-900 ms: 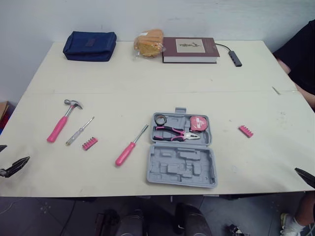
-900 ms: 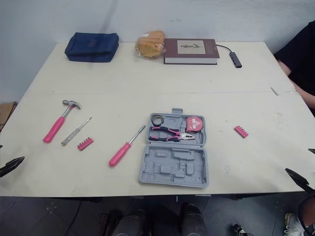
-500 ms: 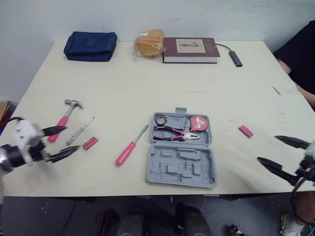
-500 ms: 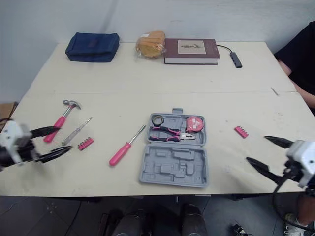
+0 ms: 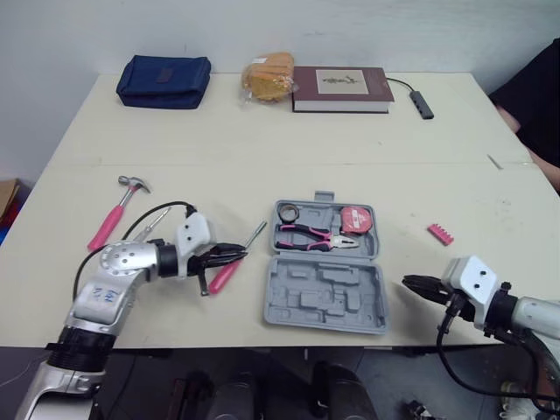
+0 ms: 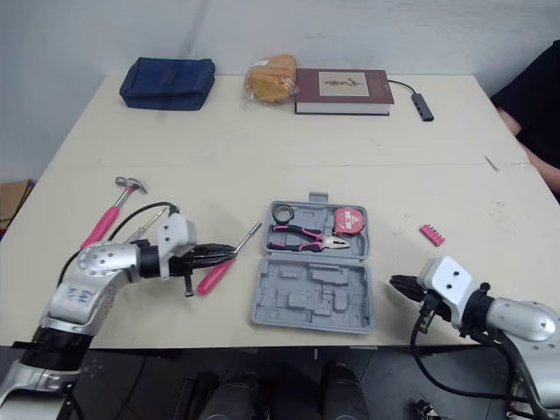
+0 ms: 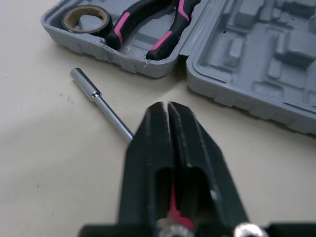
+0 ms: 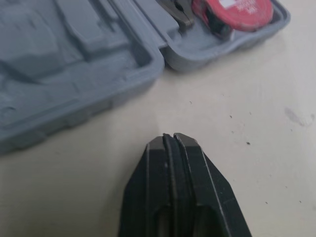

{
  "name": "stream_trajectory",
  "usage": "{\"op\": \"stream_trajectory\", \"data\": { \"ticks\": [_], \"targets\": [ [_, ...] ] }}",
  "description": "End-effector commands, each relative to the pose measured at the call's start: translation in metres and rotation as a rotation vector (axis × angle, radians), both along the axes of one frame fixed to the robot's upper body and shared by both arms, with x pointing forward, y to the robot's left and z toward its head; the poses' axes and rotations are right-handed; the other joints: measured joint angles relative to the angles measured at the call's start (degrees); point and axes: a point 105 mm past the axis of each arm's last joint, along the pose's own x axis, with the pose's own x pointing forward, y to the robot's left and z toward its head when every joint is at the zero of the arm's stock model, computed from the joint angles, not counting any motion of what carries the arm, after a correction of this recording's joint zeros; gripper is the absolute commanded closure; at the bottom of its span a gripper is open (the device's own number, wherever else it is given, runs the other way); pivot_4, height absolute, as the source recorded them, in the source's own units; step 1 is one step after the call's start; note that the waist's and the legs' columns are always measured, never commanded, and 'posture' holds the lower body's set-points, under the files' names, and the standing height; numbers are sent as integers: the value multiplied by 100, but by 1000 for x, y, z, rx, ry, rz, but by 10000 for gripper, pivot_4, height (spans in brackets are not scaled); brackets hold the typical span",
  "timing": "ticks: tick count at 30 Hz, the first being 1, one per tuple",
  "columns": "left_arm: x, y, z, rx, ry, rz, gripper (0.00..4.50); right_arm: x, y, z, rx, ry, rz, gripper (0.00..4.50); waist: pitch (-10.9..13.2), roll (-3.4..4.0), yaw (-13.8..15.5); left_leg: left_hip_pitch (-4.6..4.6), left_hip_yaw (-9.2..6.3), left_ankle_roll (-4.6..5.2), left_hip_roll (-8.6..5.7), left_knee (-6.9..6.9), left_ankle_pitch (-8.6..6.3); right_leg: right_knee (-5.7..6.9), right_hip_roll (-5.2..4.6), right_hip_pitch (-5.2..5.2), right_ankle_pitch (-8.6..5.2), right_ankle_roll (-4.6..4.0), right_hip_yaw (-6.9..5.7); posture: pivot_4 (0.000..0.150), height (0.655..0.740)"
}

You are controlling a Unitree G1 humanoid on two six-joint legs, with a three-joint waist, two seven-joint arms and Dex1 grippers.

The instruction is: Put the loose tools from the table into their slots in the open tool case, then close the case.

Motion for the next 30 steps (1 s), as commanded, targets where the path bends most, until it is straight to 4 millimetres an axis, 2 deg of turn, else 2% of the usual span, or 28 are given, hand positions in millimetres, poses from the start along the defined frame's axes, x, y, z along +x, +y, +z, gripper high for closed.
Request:
{"op": "stream_trajectory", "data": {
  "ticks": [1, 10, 18, 26, 30],
  "targets": [
    [0, -12, -3, 28, -2, -19, 44213, 9, 4, 1, -24, -46, 0, 45000, 0, 0, 6, -1, -1, -1, 2, 3, 1, 2, 1, 0, 0, 0, -1, 1500, 7400],
    [7, -29, -5, 22, -12, -10, 44213, 19, 23, 4, 14, -84, 23, 45000, 0, 0, 62, -10, -14, -3, 5, 30, 1, 10, 0, 4, 0, 0, -9, 1500, 7400],
    [14, -40, -6, 7, -17, 1, 44213, 27, 30, -5, 20, -71, 33, 45000, 0, 0, 56, -18, -24, -3, 5, 39, 1, 11, 0, 7, 0, 0, -20, 1500, 7400],
    [4, -55, -9, 2, 9, -72, 44213, 34, 37, -6, -13, -86, 113, 45000, 0, 0, 50, -17, -26, -3, 6, 50, 1, 16, 0, 10, 0, 0, -22, 1500, 7400],
    [-8, -50, -9, 16, 25, -100, 44213, 34, 40, -9, -33, -81, 156, 45000, 0, 0, 39, -17, -30, -3, 8, 53, 1, 17, 0, 13, 0, 0, -24, 1500, 7400]
  ]
}}
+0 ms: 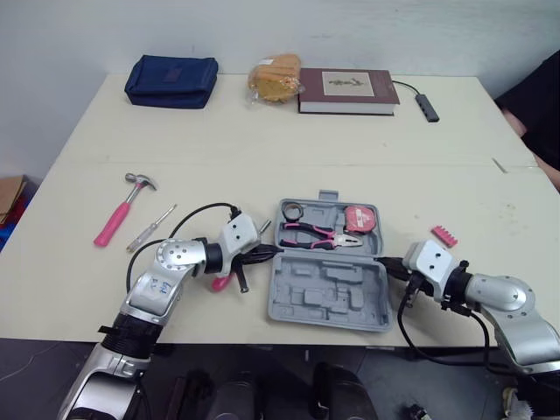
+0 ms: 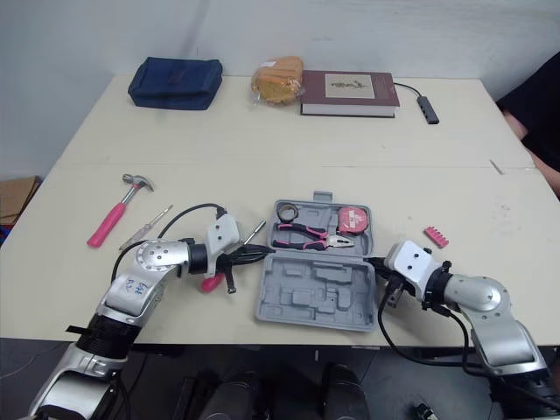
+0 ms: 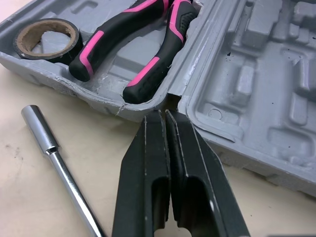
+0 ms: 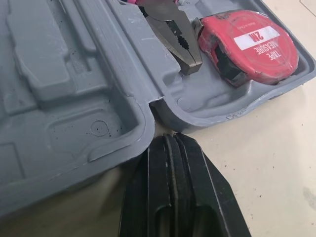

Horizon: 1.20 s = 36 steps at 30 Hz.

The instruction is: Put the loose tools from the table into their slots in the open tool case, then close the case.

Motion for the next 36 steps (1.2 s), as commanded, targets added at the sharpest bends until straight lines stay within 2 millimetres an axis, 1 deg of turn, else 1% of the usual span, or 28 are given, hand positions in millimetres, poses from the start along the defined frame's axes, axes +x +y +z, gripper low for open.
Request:
{"op": "stream_trajectory", "data": {
  "ticks": [1, 7, 10, 12, 14, 15, 16, 17, 18, 19, 20, 21, 22, 23, 24, 25, 26, 27, 28, 29, 31, 32, 33, 35, 36],
  "targets": [
    [-20, -7, 6, -6, -4, -102, 44213, -3, 11, -2, -19, -3, 76, 45000, 0, 0, -13, 0, 0, -1, 1, 0, -1, 0, 0, 0, 0, 0, -1, 1500, 7400],
    [-20, 2, 7, -5, -3, -81, 44213, -1, 9, -3, -19, -6, 69, 45000, 0, 0, -10, 1, -2, -4, 7, 5, -2, 2, 2, 2, -1, -2, -2, 1500, 7400],
    [-16, 10, 13, -14, -46, -68, 44213, -1, 1, -2, -26, -7, 45, 45000, 0, 0, -13, 1, -3, -4, 7, 5, -2, 3, 2, 2, -1, -2, -2, 1500, 7400],
    [-18, 16, 17, -16, -53, -91, 44213, -3, -4, 2, -25, -16, 30, 45000, 0, 0, -12, 0, -4, -5, 8, 5, -2, 3, 2, 2, -1, -3, -2, 1500, 7400],
    [-23, 30, 23, -4, -53, -113, 44213, -7, -16, 14, -8, -32, 1, 45000, 0, 1, -11, 0, -5, -5, 8, 5, -3, 3, 1, 1, -2, -4, -3, 1500, 7400],
    [-26, 40, 27, 0, -48, -126, 44798, -11, -25, 20, 1, -42, -22, 41828, 1, 3, -9, -1, -5, -6, 9, 4, -3, 2, 1, 1, -3, -5, -3, 1500, 7400],
    [-28, 52, 31, 15, -52, -116, 42163, -19, -33, 24, 16, -22, -20, 38498, 1, 4, -5, -4, -6, -6, 9, 3, -3, 2, 0, -2, -3, -6, -2, 1500, 7400],
    [-29, 59, 33, 25, -55, -108, 39156, -25, -36, 26, 26, -7, -16, 36709, 4, 8, 2, -7, -9, -6, 9, 3, -4, 0, 0, -2, -4, -6, -3, 1500, 7400],
    [-29, 64, 35, 32, -58, -103, 35647, -29, -38, 27, 32, 5, -11, 31602, 5, 9, 9, -9, -12, -6, 8, 3, -4, -2, -2, -3, -4, -7, -3, 1500, 7400],
    [-28, 75, 38, 15, -45, -64, 31081, -35, -46, 30, 27, -8, -24, 26365, 5, 8, 10, -10, -14, -5, 8, 4, -4, -6, -3, 0, -4, -7, -3, 1500, 7400],
    [-24, 97, 46, -14, -56, 14, 26651, -43, -57, 37, 49, -23, -53, 21626, 5, 9, 19, -10, -16, -3, 7, 8, -4, -5, -5, 3, -3, -6, -4, 1500, 7400],
    [-22, 113, 52, -37, -67, 70, 21965, -51, -65, 42, 64, -35, -73, 16493, 5, 10, 18, -10, -18, 1, 2, 8, -5, -5, -12, 4, -3, -5, -3, 1500, 7400],
    [-21, 133, 58, -73, -81, 133, 17119, -60, -74, 47, 72, -50, -92, 11306, 5, 10, 15, -6, -21, 0, 3, 8, -7, -4, -19, 6, -3, -5, 1, 1500, 7400],
    [-24, 150, 64, -109, -100, 170, 12068, -68, -83, 49, 59, -46, -109, 5714, 5, 10, 11, -8, -26, -1, 5, 7, -7, -5, -30, 7, -3, -5, 2, 1500, 7400],
    [-26, 170, 66, -144, -105, 232, 7138, -74, -97, 49, 28, -52, -157, 824, 5, 10, 7, -9, -25, -4, 9, 4, -9, -6, -29, 5, -3, -6, 1, 1500, 7400],
    [-27, 187, 64, -156, -101, 288, 2578, -80, -107, 50, -1, -62, -184, 0, 5, 10, -5, -8, -24, -7, 11, 2, -12, -9, -29, 5, -4, -8, -5, 1500, 7400],
    [-29, 206, 58, -138, -106, 349, 323, -87, -120, 51, -13, -67, -223, 0, 5, 10, -17, -6, -19, -6, 11, -2, -13, -10, -29, 4, -4, -8, -9, 1500, 7400],
    [-30, 218, 54, -120, -109, 386, 323, -91, -127, 51, -17, -72, -246, 0, 5, 10, -26, -4, -14, -4, 11, -2, -15, -10, -28, 3, -4, -7, -13, 1500, 7400],
    [-33, 236, 51, -99, -109, 456, 323, -97, -142, 52, -11, -81, -312, 0, 5, 10, -34, 3, -7, 0, 8, -5, -19, -10, -29, 4, -4, -7, -10, 1500, 7400],
    [-38, 258, 50, -82, -115, 540, 323, -107, -157, 49, -19, -63, -361, 0, 5, 9, -39, 6, -1, 5, 7, -6, -23, -17, -32, 4, -4, -7, -6, 1500, 7400],
    [-46, 288, 52, -66, -143, 661, 323, -124, -176, 43, -35, -37, -424, 0, 5, 9, -57, 8, 0, 6, 7, -6, -31, -31, -40, 4, -4, -7, -2, 1500, 7400],
    [-51, 303, 54, -84, -154, 737, 323, -131, -180, 43, -14, -62, -416, 0, 4, 3, -61, 7, 1, 5, 9, -8, -35, -32, -40, 1, -4, -7, -1, 1500, 7400],
    [-57, 319, 56, -82, -171, 805, 323, -136, -189, 42, -2, -80, -466, 0, 1, -3, -63, 6, 0, 3, 11, -22, -35, -31, -40, -1, -4, -7, 0, 1500, 7400],
    [-68, 339, 57, -75, -180, 896, 323, -143, -200, 40, 14, -103, -518, 0, 0, -4, -81, 7, -2, 0, 14, -33, -36, -30, -38, -1, -4, -8, -1, 1500, 7400],
    [-71, 345, 56, -69, -179, 921, 323, -145, -203, 39, 16, -106, -527, 0, 0, -4, -100, 7, -1, 0, 12, -33, -36, -30, -41, -1, -4, -7, -1, 1500, 7400]
  ]
}}
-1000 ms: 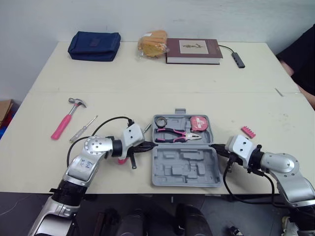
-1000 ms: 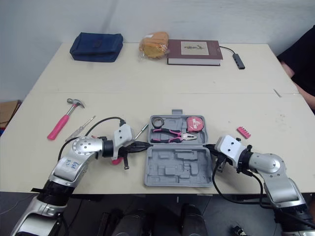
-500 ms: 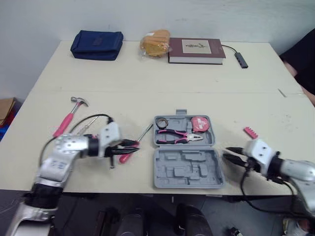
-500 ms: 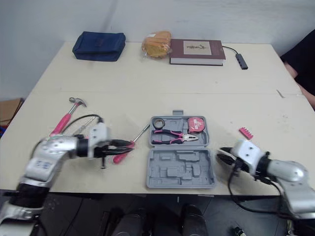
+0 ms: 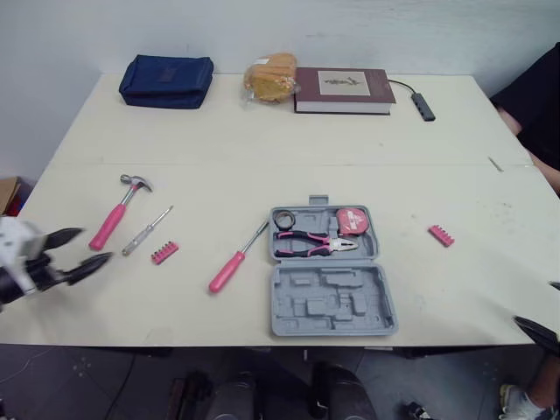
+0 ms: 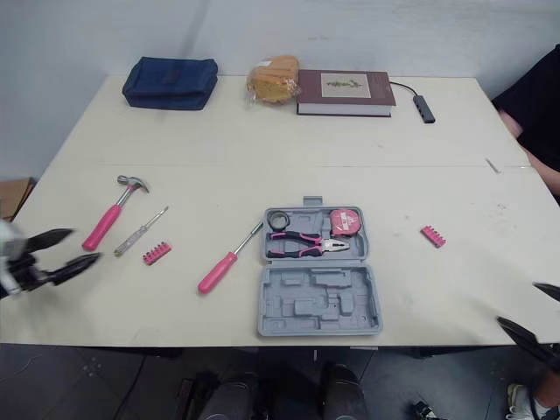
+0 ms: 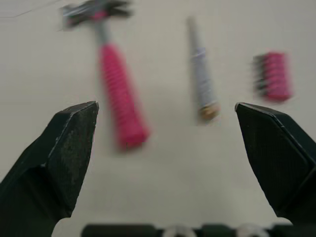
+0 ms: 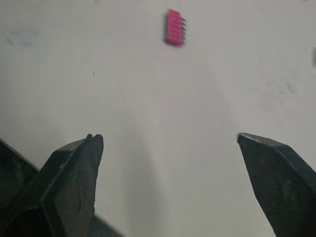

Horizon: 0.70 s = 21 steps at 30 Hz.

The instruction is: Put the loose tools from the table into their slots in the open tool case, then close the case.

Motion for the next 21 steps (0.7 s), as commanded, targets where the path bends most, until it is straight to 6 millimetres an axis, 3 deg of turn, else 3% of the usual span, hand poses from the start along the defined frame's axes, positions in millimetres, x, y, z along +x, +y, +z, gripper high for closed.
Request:
{"op": "stream_trajectory", "data": {
  "ticks": [1, 4, 7, 13, 17, 19, 21],
  "targets": [
    [-18, 30, 13, 55, -40, 121, 323, -10, -14, 6, -17, -74, -49, 0, 0, 1, -40, 2, 1, 1, -2, 0, 0, -1, -4, 1, 0, 0, 1, 1500, 7400],
    [-37, 55, 17, 51, -51, 240, 323, -10, -18, 5, -25, -112, -64, 0, -1, 5, -71, 13, 8, -30, -5, -2, -21, -13, -12, 1, 0, 0, 28, 1500, 7400],
    [-40, 54, 15, 42, -47, 232, 323, -5, -13, 4, -9, -136, -34, 0, -1, 6, -84, 15, 10, -40, 1, -12, -21, -10, -9, -7, -4, -7, 54, 1500, 7400],
    [-14, 9, 9, 13, -17, 43, 323, 39, 39, 11, 117, -277, 172, 0, -1, 9, -84, 19, 13, -44, 1, -16, -18, -5, -10, -8, -4, -7, 60, 1500, 7400],
    [11, -31, 13, 9, 47, -70, 323, 61, 94, 31, 233, -335, 377, 0, 2, 14, -41, 12, 15, -18, 0, -16, -1, 30, -7, -19, -5, -9, 61, 1500, 7400],
    [17, -43, 15, 14, 69, -87, 323, 64, 108, 36, 256, -341, 424, 0, 1, 13, -46, 12, 15, -12, -3, -16, 3, 30, -8, -15, -4, -8, 62, 1500, 7400],
    [32, -64, 14, 35, 110, -103, 323, 70, 144, 43, 234, -322, 579, 0, 1, 12, -41, 13, 16, -11, -5, -16, 3, 29, -8, -14, -4, -7, 64, 1500, 7400]
  ]
}}
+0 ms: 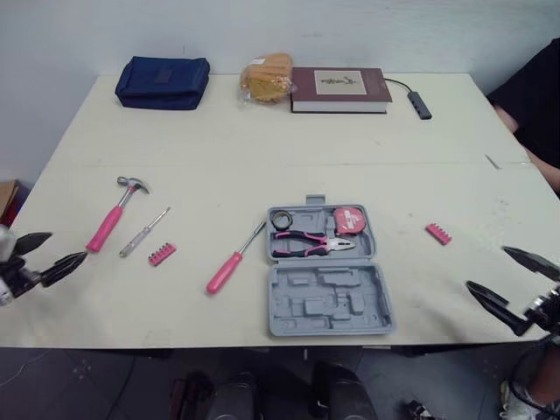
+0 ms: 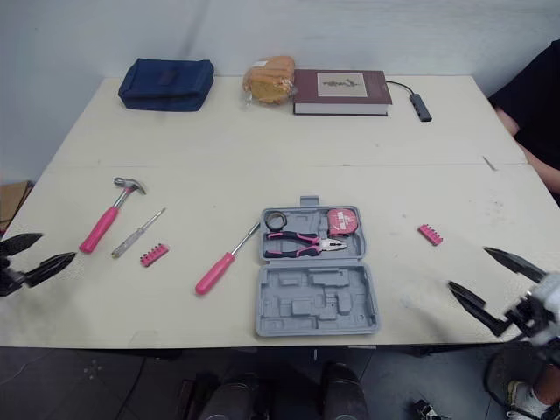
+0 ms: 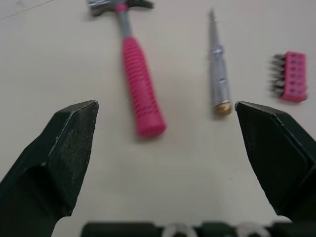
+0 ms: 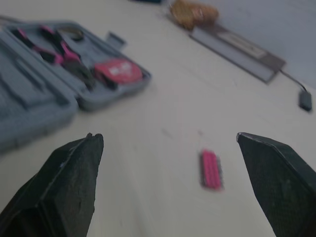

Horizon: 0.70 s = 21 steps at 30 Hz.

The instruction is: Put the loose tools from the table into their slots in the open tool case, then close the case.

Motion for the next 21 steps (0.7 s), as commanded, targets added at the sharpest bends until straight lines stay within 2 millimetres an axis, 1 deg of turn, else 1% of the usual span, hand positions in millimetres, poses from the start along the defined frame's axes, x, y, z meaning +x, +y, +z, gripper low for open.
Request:
{"op": "stream_trajectory", "data": {
  "ticks": [1, 3, 4, 9, 14, 16, 19, 20, 21],
  "targets": [
    [23, -33, 4, 21, 47, -17, 323, 4, 56, 15, -43, -37, 229, 0, -1, -2, 1, 0, -2, 0, 0, 0, 0, 1, 2, 0, 0, 0, -1, 1500, 7400],
    [32, -40, -1, 39, 83, -4, 323, 5, 79, 21, -54, -54, 320, 0, -1, -1, 0, 1, 2, 1, -1, 0, 3, 5, 5, -1, 0, 0, 0, 1500, 7400],
    [34, -40, -4, 53, 94, 3, 323, 6, 85, 24, -46, -59, 340, 0, -1, -1, 0, 1, 3, -1, -1, 0, 5, 8, 8, -2, 0, 0, 0, 1500, 7400],
    [50, -42, -14, 39, 134, 38, 323, 11, 103, 31, -66, -79, 382, 0, 0, -6, 1, -3, 24, -1, 2, 1, 9, 6, 53, -14, 0, 0, -48, 1500, 7400],
    [56, -46, -22, 58, 180, 28, 323, 12, 108, 36, -71, -88, 377, 0, -2, -11, 6, -4, 31, 8, -3, 14, 11, 9, 44, -12, 1, 3, -50, 1500, 7400],
    [54, -48, -26, 62, 211, 13, 323, 12, 108, 37, -74, -89, 370, 0, -2, -11, 7, -4, 31, 8, -1, 15, 11, 11, 44, -12, 1, 3, -50, 1500, 7400],
    [50, -42, -41, 136, 286, 22, 323, 10, 109, 40, -78, -91, 364, 0, -3, -11, 8, -3, 30, 7, 1, 17, 11, 14, 43, -12, 1, 3, -50, 1500, 7400],
    [51, -42, -42, 129, 283, 30, 4323, 10, 110, 41, -80, -93, 360, 0, -3, -11, 7, -2, 31, 7, 0, 17, 11, 15, 42, -12, 1, 3, -48, 1500, 7400],
    [52, -43, -42, 111, 279, 27, 5609, 10, 110, 42, -83, -96, 357, 0, -3, -10, 6, -1, 31, 7, 0, 18, 11, 16, 42, -11, 1, 3, -48, 1500, 7400]
  ]
}}
